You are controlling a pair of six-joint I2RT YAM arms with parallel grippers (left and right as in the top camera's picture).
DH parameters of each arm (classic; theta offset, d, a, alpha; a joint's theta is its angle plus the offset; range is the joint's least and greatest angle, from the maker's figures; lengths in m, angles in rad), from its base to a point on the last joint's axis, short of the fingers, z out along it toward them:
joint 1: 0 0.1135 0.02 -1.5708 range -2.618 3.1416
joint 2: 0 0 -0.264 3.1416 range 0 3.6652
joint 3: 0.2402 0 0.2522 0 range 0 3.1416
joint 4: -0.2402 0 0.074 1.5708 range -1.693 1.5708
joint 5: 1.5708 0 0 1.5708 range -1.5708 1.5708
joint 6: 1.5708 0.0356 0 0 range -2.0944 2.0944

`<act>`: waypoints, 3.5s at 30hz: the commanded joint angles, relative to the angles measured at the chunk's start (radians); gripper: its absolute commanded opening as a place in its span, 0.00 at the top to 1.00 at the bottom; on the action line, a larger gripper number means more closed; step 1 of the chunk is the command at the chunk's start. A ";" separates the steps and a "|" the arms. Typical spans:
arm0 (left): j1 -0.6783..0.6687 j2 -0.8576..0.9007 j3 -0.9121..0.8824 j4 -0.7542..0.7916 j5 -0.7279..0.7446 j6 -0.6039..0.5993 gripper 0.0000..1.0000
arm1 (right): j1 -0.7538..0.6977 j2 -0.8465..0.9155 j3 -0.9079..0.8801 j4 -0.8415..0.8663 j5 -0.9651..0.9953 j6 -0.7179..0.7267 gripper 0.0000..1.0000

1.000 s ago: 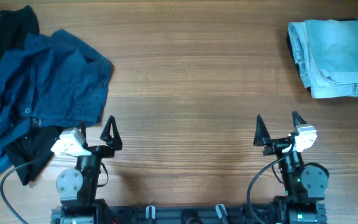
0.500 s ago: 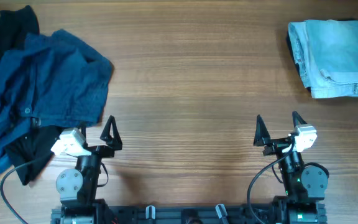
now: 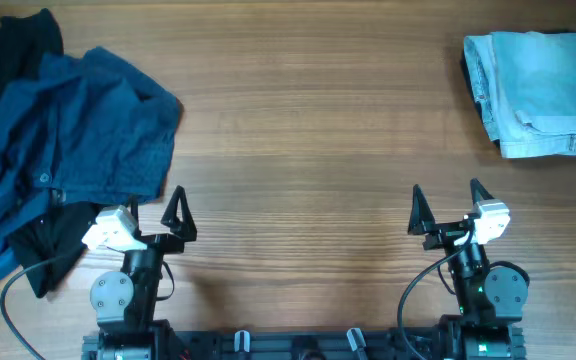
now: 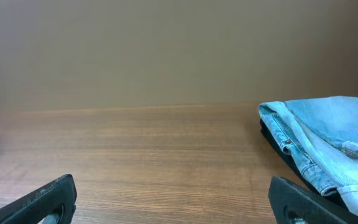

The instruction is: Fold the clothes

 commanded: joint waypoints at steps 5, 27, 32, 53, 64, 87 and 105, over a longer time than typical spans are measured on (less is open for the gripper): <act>-0.006 -0.007 -0.009 0.002 -0.003 0.020 0.00 | 0.004 -0.005 -0.002 0.003 -0.017 -0.006 0.00; -0.006 -0.007 -0.009 0.003 -0.002 0.019 0.00 | 0.004 -0.005 -0.002 0.003 -0.017 -0.011 0.00; -0.006 -0.007 -0.009 0.006 0.030 -0.003 0.00 | 0.004 -0.005 -0.002 0.006 -0.018 -0.010 0.00; -0.006 0.449 0.277 0.090 0.124 0.010 0.00 | 0.004 -0.004 0.002 0.176 -0.134 0.052 0.00; -0.006 1.101 0.828 -0.014 0.284 0.035 0.00 | 0.004 0.416 0.249 0.262 -0.174 -0.043 0.00; 0.304 1.224 1.125 -0.887 -0.002 0.009 0.01 | 0.185 1.447 1.028 -0.377 -0.359 0.199 0.03; 0.390 1.440 1.178 -0.815 0.072 0.219 0.04 | 0.599 1.725 1.232 -0.229 -0.177 0.325 0.07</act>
